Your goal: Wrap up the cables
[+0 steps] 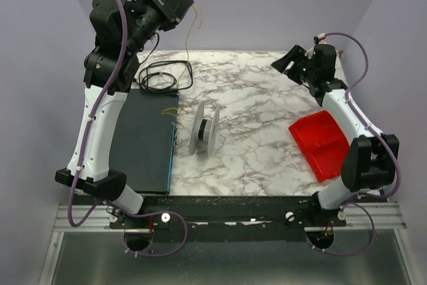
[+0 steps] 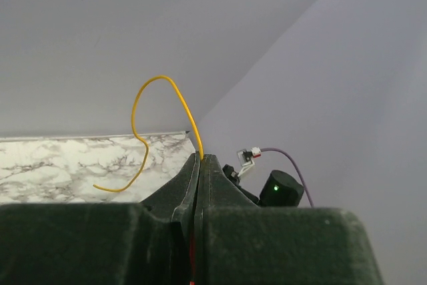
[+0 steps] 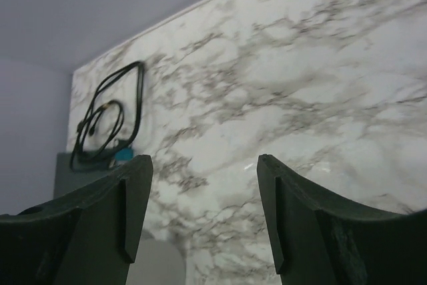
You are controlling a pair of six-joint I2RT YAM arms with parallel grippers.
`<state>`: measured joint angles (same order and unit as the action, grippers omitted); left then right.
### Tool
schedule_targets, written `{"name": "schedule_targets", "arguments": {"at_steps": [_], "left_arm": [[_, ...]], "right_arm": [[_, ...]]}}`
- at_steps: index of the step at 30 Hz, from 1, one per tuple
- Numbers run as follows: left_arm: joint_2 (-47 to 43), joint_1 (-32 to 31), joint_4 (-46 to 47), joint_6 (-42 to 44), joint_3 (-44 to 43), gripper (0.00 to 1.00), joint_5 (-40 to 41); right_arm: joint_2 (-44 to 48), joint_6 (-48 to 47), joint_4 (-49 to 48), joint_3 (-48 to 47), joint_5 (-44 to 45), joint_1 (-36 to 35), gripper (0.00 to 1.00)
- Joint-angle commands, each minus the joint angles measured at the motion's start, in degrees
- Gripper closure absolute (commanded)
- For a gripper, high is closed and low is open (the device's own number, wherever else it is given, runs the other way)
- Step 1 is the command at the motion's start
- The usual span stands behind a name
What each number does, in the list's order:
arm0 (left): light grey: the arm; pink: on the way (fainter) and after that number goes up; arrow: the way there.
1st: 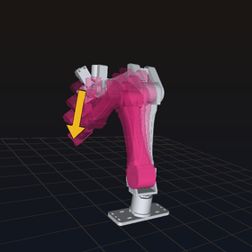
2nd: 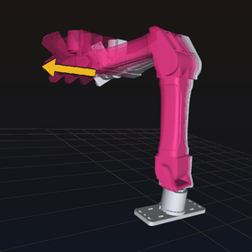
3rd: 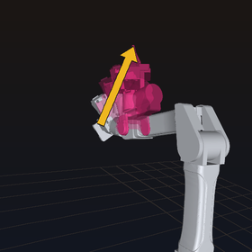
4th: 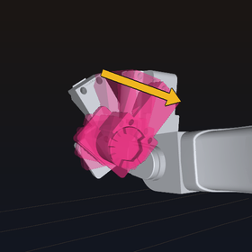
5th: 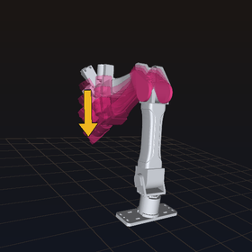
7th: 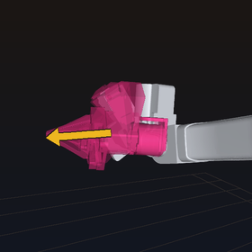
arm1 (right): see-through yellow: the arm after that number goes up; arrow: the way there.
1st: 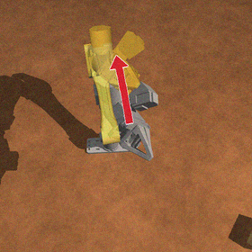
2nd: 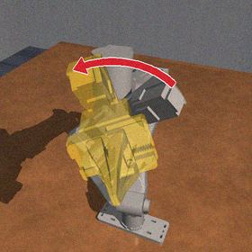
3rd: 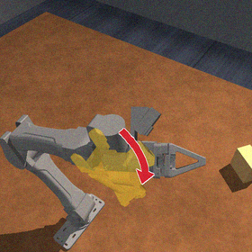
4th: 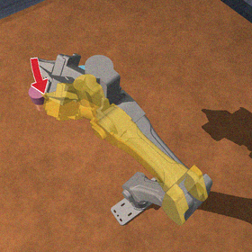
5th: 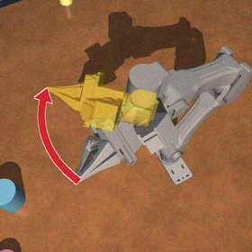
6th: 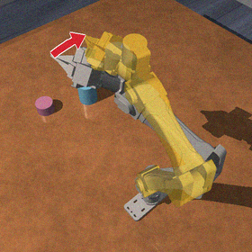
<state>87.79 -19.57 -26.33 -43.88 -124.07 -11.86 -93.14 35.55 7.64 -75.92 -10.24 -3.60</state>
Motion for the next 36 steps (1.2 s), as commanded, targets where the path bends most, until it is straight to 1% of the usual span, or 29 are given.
{"name": "schedule_targets", "arguments": {"at_steps": [1,4,9,10,14,19,25,27,30,32,34,36], "left_arm": [[0.62,-1.25,2.66,0.89,-1.94,1.0,-0.41],[0.99,-2.92,5.68,1.34,-2.7,1.0,-0.19],[4.89,-5.43,7.73,1.58,-9.36,1.0,-2.58],[5.28,-5.83,9.06,1.84,-9.69,1.0,-3.89],[6.43,-7.48,13.5,2.76,-10.07,1.0,-5.03],[7.93,-9.62,14.89,2.39,-10.9,1.0,-4.0],[9.98,-11.71,15.07,1.54,-13.07,1.0,-3.4],[10.13,-12.43,15.15,1.52,-13.17,1.0,-3.13],[9.63,-13.47,14.94,1.86,-12.89,1.0,-2.56],[8.85,-14.53,15.01,2.49,-12.03,1.0,-2.04],[7.41,-15.74,15.69,3.49,-10.06,1.0,-0.78],[5.91,-16.66,16.19,4.61,-8.18,1.0,0.9]], "right_arm": [[7.45,-2.31,-11.4,5.42,-13.06,-3.0,0.28],[8.6,-2.41,-13.14,7.27,-15.95,-4.2,0.27],[8.63,-2.46,-13.78,9.24,-16.76,-4.49,0.27],[8.6,-2.41,-13.97,9.51,-17.27,-4.49,0.27],[8.22,-1.66,-15.63,11.2,-18.69,-5.46,0.27],[8.21,-1.41,-17.25,13.43,-18.98,-7.04,0.27],[9.41,-4.4,-17.95,17.01,-17.57,-10.86,0.27],[11.24,-5.21,-19.62,20.35,-16.28,-12.38,0.27],[13.64,-3.79,-21.91,24.93,-16.49,-12.64,0.27],[14.83,-2.84,-23.8,27.4,-18.72,-12.66,0.27],[15.58,-1.02,-27.13,29.98,-23.0,-12.66,0.27],[16.83,0.11,-28.07,32.49,-22.91,-12.69,0.27]]}}
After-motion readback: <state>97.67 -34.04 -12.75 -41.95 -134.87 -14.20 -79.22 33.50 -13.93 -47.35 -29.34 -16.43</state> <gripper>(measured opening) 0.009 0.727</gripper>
